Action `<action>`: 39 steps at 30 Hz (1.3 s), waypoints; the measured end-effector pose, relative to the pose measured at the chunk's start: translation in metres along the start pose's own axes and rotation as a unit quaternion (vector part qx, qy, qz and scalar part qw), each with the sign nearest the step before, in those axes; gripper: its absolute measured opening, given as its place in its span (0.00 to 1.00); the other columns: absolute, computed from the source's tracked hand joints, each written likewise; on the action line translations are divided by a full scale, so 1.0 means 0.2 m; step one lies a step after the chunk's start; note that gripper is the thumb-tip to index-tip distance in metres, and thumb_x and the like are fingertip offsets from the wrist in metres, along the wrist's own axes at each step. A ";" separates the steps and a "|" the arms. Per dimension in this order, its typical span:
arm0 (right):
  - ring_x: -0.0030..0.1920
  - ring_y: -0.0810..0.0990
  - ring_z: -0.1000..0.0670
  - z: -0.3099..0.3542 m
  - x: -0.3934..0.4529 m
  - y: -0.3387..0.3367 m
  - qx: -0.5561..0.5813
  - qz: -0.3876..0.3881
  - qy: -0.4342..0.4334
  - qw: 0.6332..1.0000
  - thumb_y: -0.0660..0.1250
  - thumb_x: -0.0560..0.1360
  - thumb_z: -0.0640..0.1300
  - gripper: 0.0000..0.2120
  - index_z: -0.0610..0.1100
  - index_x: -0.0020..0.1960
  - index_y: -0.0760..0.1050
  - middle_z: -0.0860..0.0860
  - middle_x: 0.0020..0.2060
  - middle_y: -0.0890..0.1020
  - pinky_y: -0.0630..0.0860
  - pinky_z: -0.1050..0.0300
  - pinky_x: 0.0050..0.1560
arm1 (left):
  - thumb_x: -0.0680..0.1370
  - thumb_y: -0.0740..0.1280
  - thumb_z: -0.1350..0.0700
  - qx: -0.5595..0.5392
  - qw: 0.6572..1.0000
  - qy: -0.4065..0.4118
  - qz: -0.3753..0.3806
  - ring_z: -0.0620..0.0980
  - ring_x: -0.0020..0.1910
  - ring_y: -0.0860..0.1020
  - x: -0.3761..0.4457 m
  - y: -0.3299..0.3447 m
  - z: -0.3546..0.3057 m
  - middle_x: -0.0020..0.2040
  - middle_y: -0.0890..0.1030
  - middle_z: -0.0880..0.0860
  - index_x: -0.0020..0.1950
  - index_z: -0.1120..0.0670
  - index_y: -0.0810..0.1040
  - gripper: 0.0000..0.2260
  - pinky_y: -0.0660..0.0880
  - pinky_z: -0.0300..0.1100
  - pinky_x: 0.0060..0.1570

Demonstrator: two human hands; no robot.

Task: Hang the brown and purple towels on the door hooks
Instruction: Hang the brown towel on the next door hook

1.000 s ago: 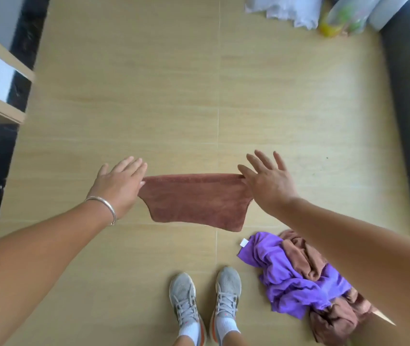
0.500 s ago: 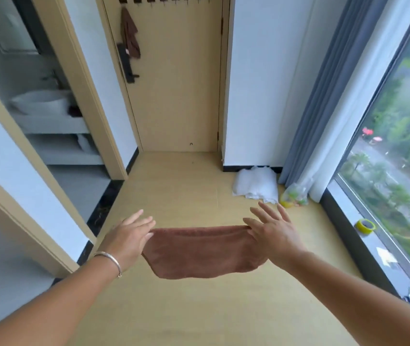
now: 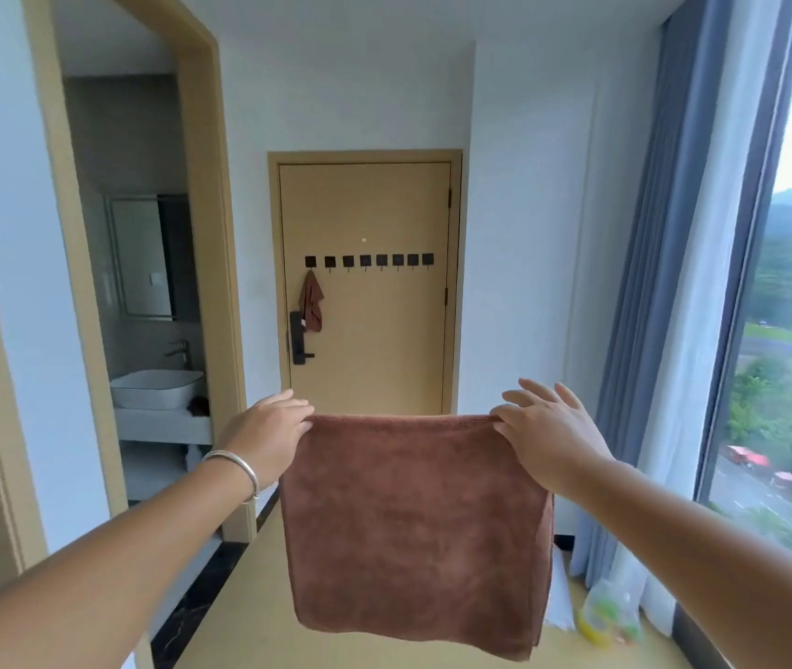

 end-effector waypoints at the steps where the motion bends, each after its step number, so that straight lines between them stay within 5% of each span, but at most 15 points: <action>1: 0.77 0.51 0.52 0.00 0.02 -0.03 0.001 -0.006 -0.002 1.000 0.47 0.83 0.55 0.19 0.58 0.69 0.70 0.57 0.72 0.67 0.46 0.47 0.75 | 0.84 0.53 0.53 0.004 1.000 0.000 -0.008 0.43 0.74 0.61 0.02 -0.03 0.00 0.63 0.76 0.42 0.59 0.50 0.77 0.14 0.66 0.41 0.64; 16: 0.76 0.53 0.51 0.06 0.41 -0.06 0.056 -0.071 -0.061 0.994 0.48 0.83 0.54 0.18 0.57 0.65 0.73 0.56 0.68 0.71 0.46 0.46 0.75 | 0.82 0.58 0.52 0.068 0.993 -0.021 -0.095 0.44 0.71 0.66 0.32 -0.12 0.30 0.59 0.80 0.44 0.56 0.51 0.79 0.12 0.69 0.45 0.65; 24: 0.74 0.57 0.51 0.20 0.87 0.09 0.049 -0.084 -0.070 0.993 0.49 0.83 0.53 0.16 0.55 0.62 0.73 0.58 0.63 0.73 0.51 0.50 0.74 | 0.82 0.56 0.50 0.094 0.991 -0.017 -0.091 0.44 0.66 0.70 0.68 -0.05 0.61 0.59 0.79 0.44 0.57 0.49 0.78 0.12 0.71 0.45 0.61; 27: 0.71 0.60 0.51 0.27 1.07 0.14 0.040 -0.092 -0.070 0.993 0.48 0.83 0.53 0.17 0.55 0.60 0.74 0.58 0.60 0.74 0.55 0.51 0.73 | 0.82 0.55 0.51 0.087 0.993 -0.008 -0.085 0.42 0.71 0.65 0.83 -0.01 0.75 0.61 0.77 0.41 0.58 0.47 0.78 0.12 0.69 0.44 0.64; 34: 0.75 0.55 0.51 0.38 1.50 0.31 0.046 -0.094 -0.053 0.993 0.48 0.83 0.54 0.18 0.57 0.65 0.72 0.58 0.67 0.72 0.49 0.51 0.74 | 0.83 0.54 0.51 0.073 0.994 0.004 -0.078 0.42 0.71 0.64 1.13 0.05 1.00 0.57 0.77 0.40 0.48 0.46 0.73 0.10 0.69 0.42 0.62; 39: 0.76 0.54 0.52 0.41 1.79 0.46 0.040 -0.089 -0.043 0.994 0.48 0.83 0.55 0.19 0.58 0.66 0.72 0.59 0.67 0.72 0.50 0.52 0.74 | 0.83 0.54 0.52 0.074 0.994 0.011 -0.074 0.43 0.73 0.63 1.34 0.14 1.11 0.59 0.77 0.41 0.51 0.47 0.73 0.09 0.66 0.41 0.64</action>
Point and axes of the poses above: each hand's wrist, its own x-axis towards the middle knuckle, its own y-axis out of the palm, z = x × y, the point moved 2 cm from there along x, towards the middle knuckle
